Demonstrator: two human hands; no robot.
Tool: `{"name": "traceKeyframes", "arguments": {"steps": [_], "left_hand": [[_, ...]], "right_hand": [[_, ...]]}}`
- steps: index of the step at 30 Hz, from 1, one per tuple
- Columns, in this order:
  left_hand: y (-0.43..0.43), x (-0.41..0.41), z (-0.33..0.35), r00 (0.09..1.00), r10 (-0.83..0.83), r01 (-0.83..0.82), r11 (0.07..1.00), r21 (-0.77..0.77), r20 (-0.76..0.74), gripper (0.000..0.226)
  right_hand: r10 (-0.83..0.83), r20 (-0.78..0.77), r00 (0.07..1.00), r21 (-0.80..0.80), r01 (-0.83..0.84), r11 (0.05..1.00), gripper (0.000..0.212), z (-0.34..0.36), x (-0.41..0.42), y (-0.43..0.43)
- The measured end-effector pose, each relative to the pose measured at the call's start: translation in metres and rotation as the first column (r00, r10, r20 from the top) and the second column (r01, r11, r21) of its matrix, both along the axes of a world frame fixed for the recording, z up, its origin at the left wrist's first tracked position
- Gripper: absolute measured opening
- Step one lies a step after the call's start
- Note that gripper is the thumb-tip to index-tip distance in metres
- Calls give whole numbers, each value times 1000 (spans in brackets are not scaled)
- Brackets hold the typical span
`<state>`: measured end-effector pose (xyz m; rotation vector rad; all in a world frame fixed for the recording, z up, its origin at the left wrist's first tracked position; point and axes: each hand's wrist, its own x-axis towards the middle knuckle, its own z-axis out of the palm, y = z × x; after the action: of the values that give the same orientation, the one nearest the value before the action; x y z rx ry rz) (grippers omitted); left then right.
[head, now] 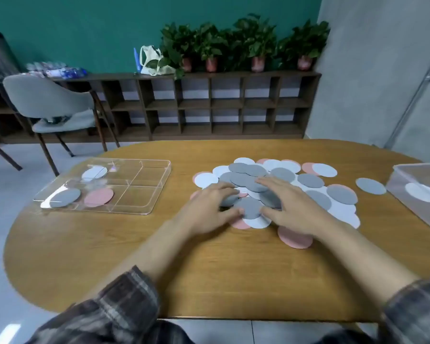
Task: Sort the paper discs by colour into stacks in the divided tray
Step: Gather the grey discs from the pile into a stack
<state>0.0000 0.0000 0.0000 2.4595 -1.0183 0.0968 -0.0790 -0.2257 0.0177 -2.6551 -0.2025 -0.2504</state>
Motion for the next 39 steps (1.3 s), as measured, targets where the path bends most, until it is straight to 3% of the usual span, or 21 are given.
{"name": "traceKeyframes", "arguments": {"steps": [15, 17, 20, 25, 30, 39], "left_hand": [[-1, 41, -27, 987, -146, 152, 983, -100, 64, 38], [0, 39, -23, 983, -162, 171, 978, -119, 82, 33], [-1, 38, -24, 981, -152, 171, 971, -170, 118, 28], [0, 38, -25, 995, -43, 66, 961, -270, 89, 25], [6, 41, -27, 999, 34, -32, 995, -91, 25, 57], [8, 43, -28, 997, 66, -60, 989, -134, 45, 34]], "right_hand": [[95, 32, 995, 122, -98, 988, 77, -30, 41, -12], [143, 58, 988, 135, -150, 979, 71, -30, 40, -8], [202, 140, 969, 122, -219, 968, 44, -40, 45, -2], [85, 275, 958, 196, -143, 970, 22, -42, 46, -2], [25, 267, 963, 228, -88, 970, 20, -40, 44, -9], [-90, 221, 971, 339, 10, 941, 20, -40, 44, -14]]}}
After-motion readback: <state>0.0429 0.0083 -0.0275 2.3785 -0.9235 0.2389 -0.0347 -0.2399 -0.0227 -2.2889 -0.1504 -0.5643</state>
